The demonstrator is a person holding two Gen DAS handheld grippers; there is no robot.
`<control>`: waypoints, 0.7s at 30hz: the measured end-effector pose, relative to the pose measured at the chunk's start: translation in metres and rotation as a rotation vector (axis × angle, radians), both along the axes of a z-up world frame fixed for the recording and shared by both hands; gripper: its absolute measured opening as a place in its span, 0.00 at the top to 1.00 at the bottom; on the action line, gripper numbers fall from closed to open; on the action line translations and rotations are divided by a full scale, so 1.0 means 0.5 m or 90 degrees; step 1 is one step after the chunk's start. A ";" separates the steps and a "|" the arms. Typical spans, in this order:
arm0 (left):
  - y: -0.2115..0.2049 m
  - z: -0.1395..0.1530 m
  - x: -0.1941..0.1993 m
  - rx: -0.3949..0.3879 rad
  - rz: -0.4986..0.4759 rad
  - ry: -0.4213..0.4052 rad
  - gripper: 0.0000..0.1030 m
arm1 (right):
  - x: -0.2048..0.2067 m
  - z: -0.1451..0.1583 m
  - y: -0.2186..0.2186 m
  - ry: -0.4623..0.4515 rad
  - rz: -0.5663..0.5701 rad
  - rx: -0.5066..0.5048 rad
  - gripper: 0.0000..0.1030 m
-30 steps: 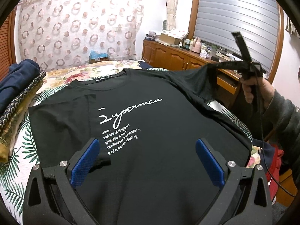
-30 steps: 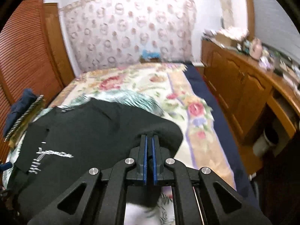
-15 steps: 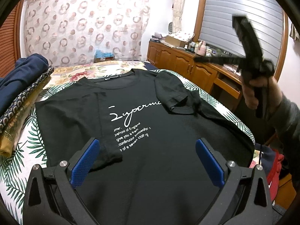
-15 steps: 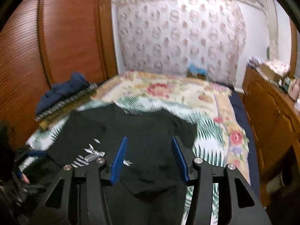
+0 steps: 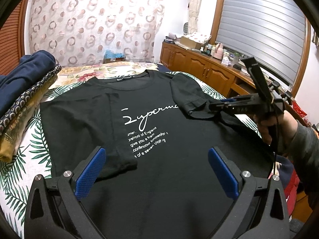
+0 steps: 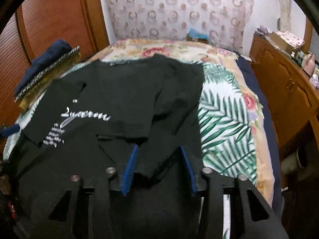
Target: Fold small clothes
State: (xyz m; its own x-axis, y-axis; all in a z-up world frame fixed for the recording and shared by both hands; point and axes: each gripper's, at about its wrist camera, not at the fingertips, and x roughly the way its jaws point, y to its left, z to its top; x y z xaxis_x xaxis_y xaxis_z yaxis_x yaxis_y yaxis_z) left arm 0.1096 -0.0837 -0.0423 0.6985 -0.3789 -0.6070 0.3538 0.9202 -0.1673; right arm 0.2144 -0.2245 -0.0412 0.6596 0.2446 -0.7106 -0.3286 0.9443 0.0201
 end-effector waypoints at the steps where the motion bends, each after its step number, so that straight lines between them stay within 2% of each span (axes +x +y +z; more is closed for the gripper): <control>1: 0.001 0.000 0.000 0.001 0.001 0.000 0.00 | 0.003 -0.001 0.008 0.003 0.002 -0.004 0.80; 2: 0.002 -0.001 0.000 0.002 0.002 0.000 0.00 | 0.001 0.000 0.013 0.004 0.006 -0.004 0.89; 10: 0.010 -0.001 0.006 0.001 0.010 0.000 0.00 | -0.057 0.046 0.048 -0.006 0.079 0.065 0.89; 11: 0.010 -0.001 0.009 0.001 0.010 0.001 0.00 | -0.064 0.046 0.054 -0.009 0.085 0.059 0.87; 12: 0.009 0.000 0.013 0.002 0.010 0.001 0.00 | -0.071 0.047 0.059 -0.015 0.088 0.048 0.76; 15: 0.000 0.006 0.026 0.010 0.002 -0.001 0.00 | -0.090 0.039 0.045 -0.031 0.084 0.038 0.60; 18: -0.010 0.012 0.043 0.018 -0.004 -0.005 0.00 | -0.109 0.025 0.013 -0.034 0.071 0.040 0.56; 21: -0.027 0.017 0.066 0.020 -0.021 -0.006 0.00 | -0.119 0.006 -0.019 -0.047 0.031 0.005 0.55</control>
